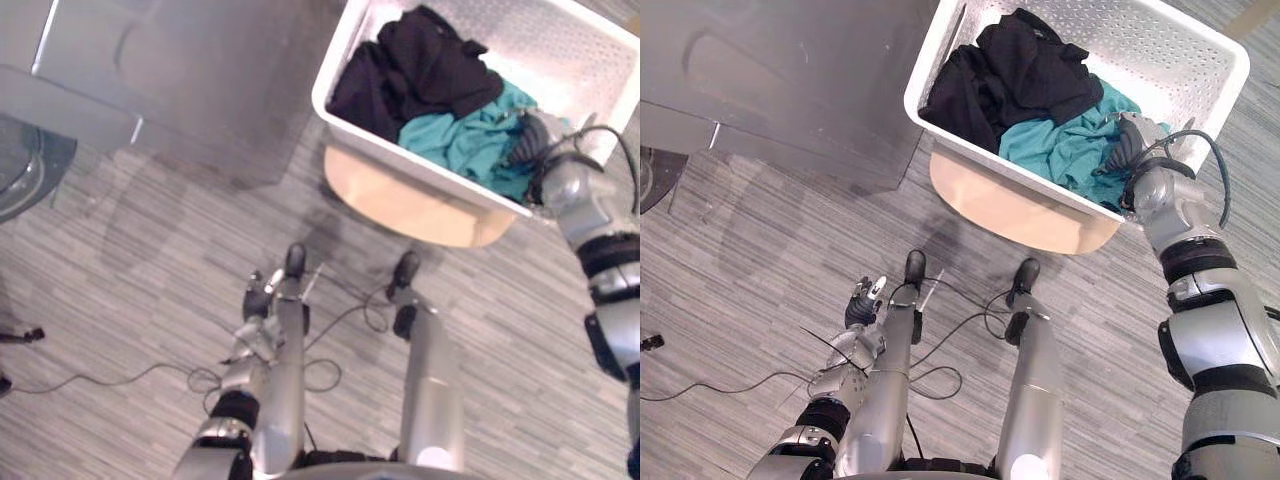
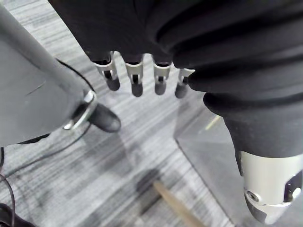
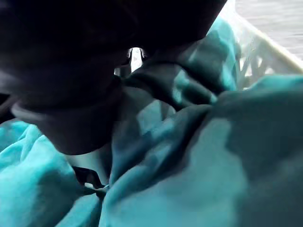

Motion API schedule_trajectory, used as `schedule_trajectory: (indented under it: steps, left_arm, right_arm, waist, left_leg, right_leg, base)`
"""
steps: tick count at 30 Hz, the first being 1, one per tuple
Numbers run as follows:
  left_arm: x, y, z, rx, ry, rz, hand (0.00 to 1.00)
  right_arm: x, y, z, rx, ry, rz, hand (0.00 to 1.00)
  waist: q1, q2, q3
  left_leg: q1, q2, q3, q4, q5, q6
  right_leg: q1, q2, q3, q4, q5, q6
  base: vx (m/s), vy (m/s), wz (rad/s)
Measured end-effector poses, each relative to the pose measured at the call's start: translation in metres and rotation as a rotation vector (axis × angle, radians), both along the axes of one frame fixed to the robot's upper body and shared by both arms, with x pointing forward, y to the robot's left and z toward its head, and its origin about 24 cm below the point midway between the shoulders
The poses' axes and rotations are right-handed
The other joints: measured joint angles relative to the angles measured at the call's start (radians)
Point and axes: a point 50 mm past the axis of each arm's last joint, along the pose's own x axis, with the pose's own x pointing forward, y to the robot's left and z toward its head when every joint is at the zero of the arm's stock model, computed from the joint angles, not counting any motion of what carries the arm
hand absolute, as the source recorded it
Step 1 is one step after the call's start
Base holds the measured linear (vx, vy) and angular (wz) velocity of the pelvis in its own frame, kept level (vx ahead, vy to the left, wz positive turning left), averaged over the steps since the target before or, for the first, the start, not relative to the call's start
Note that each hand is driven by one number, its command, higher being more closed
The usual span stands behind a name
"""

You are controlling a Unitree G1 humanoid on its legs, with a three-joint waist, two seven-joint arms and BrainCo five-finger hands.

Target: Pick up the laundry basket with both hands and put the clothes into the washing machine.

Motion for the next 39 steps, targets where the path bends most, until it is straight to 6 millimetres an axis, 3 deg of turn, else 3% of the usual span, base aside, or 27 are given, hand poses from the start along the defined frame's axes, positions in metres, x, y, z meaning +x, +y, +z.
schedule_trajectory:
  steps: [7,9,12,14,20,23,27,31,35,39]
  left_arm:
    - [-0.001,0.000,-0.001,-0.008,0.012,0.020,0.00]
    - [-0.003,-0.002,-0.003,-0.016,0.019,0.021,0.00]
    - [-0.007,-0.001,-0.007,-0.020,0.033,0.027,0.00]
    - [-0.014,0.002,-0.013,-0.016,0.054,0.031,0.00]
    - [-0.035,-0.003,-0.031,0.009,0.129,-0.012,0.00]
    - [-0.038,-0.013,-0.031,0.050,0.130,-0.087,0.00]
    - [-0.034,-0.040,-0.011,0.127,0.011,-0.282,0.00]
    - [-0.020,-0.065,0.021,0.176,-0.155,-0.417,0.00]
    - [-0.003,-0.091,0.065,0.194,-0.353,-0.506,0.00]
    - [0.019,-0.096,0.101,0.241,-0.481,-0.521,0.00]
  right_arm:
    - [0.000,0.003,-0.023,0.087,0.050,-0.003,1.00]
    - [-0.003,0.001,-0.039,0.138,0.097,-0.004,1.00]
    - [-0.009,-0.006,-0.043,0.282,0.062,-0.012,1.00]
    - [-0.011,-0.010,-0.032,0.398,-0.014,-0.019,1.00]
    - [-0.026,-0.019,0.028,0.606,-0.359,0.026,1.00]
    - [-0.036,-0.020,0.045,0.644,-0.468,0.060,1.00]
    - [-0.041,-0.017,0.057,0.650,-0.536,0.089,1.00]
    - [-0.044,-0.013,0.066,0.632,-0.571,0.124,1.00]
    - [-0.050,0.010,0.084,0.575,-0.620,0.241,1.00]
    - [-0.050,0.043,0.087,0.557,-0.618,0.375,1.00]
  waist:
    - [0.000,-0.002,0.001]
    - [-0.001,-0.002,0.001]
    - [-0.003,-0.003,0.000]
    - [-0.007,-0.004,0.000]
    - [-0.013,-0.017,-0.015]
    - [-0.011,-0.035,-0.092]
    - [-0.031,-0.044,-0.216]
    - [-0.056,-0.043,-0.276]
    - [-0.060,-0.043,-0.335]
    - [-0.085,-0.042,-0.388]
  left_leg:
    - [0.033,0.005,-0.001,0.013,0.001,-0.002]
    - [0.087,0.010,0.002,0.006,-0.003,0.002]
    - [0.150,0.015,0.012,0.000,-0.012,0.006]
    - [0.206,0.020,0.024,-0.021,-0.013,0.006]
    - [0.404,0.041,0.061,-0.106,-0.012,0.005]
    - [0.473,0.044,0.074,-0.166,-0.007,0.002]
    - [0.592,0.044,0.083,-0.308,0.035,0.000]
    - [0.677,0.042,0.085,-0.378,0.050,0.006]
    - [0.737,0.040,0.138,-0.394,0.050,0.006]
    - [0.782,0.049,0.194,-0.415,0.049,0.006]
  right_leg:
    - [0.042,0.004,-0.006,-0.003,0.000,0.000]
    - [0.103,0.008,-0.013,-0.021,-0.001,0.000]
    - [0.171,0.017,-0.013,-0.046,0.000,0.002]
    - [0.224,0.023,-0.009,-0.072,0.003,0.007]
    - [0.399,0.044,-0.003,-0.150,0.015,0.018]
    - [0.452,0.058,-0.002,-0.189,0.016,0.020]
    - [0.542,0.070,-0.006,-0.272,0.028,0.034]
    - [0.619,0.073,-0.007,-0.328,0.036,0.044]
    - [0.662,0.082,0.035,-0.374,0.054,0.053]
    - [0.674,0.105,0.094,-0.409,0.080,0.051]
  base:
    - [0.06,0.006,0.00]
    - [0.10,0.000,-0.01]
    - [0.07,0.008,-0.09]
    - [0.04,0.000,-0.13]
    - [0.07,-0.001,-0.14]
    - [0.13,-0.002,-0.09]
    - [0.16,0.005,-0.02]
    - [0.13,0.031,-0.01]
    - [0.06,0.022,-0.31]
    - [0.01,-0.006,-0.48]
